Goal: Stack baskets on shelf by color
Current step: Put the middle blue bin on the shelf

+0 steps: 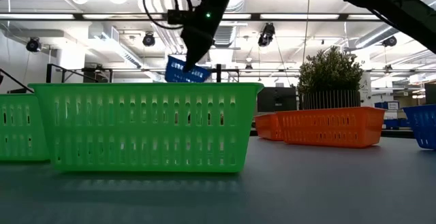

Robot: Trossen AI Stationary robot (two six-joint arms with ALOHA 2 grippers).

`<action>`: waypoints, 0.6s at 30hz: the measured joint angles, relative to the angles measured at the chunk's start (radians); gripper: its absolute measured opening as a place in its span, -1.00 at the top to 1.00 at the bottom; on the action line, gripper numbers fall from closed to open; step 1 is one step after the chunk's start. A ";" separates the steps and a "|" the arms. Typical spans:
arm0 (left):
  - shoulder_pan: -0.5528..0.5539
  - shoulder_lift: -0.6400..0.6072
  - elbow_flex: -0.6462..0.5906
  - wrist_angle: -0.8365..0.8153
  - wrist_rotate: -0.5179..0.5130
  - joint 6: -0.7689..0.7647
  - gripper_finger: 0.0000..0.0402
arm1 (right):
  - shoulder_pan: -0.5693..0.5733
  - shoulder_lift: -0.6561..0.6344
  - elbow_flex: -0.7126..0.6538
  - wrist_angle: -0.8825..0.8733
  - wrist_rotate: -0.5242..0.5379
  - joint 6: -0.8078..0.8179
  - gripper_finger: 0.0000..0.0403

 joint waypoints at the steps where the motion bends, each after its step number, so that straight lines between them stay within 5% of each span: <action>1: 0.000 0.002 -0.001 0.000 0.000 0.000 0.62 | -0.003 0.001 0.000 -0.007 0.000 0.000 0.96; 18: 0.000 0.007 -0.002 0.002 -0.001 0.000 0.62 | -0.014 0.002 -0.002 -0.069 -0.023 0.006 0.96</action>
